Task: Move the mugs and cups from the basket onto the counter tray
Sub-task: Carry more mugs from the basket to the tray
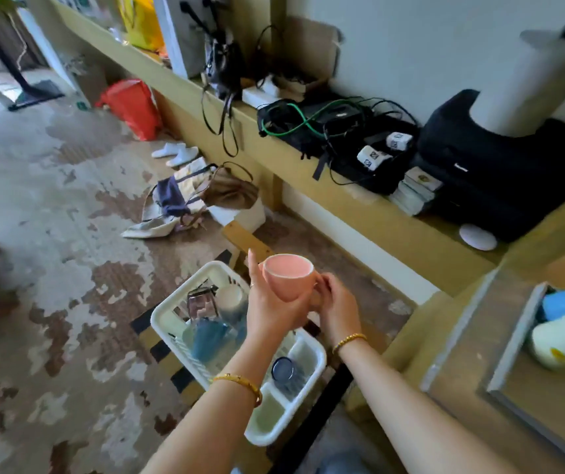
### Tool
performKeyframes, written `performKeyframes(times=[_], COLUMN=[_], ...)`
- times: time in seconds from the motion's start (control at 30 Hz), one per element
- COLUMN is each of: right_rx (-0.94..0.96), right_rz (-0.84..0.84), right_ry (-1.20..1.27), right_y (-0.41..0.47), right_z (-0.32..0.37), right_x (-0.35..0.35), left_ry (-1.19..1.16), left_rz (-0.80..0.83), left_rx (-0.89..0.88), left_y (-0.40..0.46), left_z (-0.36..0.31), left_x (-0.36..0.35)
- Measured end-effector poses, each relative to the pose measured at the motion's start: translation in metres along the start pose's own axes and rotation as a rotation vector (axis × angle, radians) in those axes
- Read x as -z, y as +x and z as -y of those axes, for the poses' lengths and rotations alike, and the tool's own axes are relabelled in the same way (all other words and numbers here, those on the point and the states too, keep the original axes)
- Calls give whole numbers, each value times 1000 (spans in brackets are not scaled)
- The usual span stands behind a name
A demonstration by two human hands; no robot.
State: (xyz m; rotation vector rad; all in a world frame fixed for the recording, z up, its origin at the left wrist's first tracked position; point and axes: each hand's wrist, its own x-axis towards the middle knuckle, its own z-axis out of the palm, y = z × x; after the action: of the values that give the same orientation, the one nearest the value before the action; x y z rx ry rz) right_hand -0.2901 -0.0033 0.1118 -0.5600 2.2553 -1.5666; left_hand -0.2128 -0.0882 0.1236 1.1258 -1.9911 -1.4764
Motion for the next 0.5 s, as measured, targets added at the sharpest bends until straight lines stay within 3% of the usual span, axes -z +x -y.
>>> performKeyframes(times=[0.27, 0.5], right_rx=[-101, -35], right_rz=[-404, -566], right_ry=[378, 178], right_y=[-26, -73], right_z=[-8, -50], right_x=[135, 260], left_ry=[-16, -32], left_rz=[369, 523], left_rx=[-196, -287], left_y=[-36, -111], left_z=[-88, -121], left_x=[-109, -218])
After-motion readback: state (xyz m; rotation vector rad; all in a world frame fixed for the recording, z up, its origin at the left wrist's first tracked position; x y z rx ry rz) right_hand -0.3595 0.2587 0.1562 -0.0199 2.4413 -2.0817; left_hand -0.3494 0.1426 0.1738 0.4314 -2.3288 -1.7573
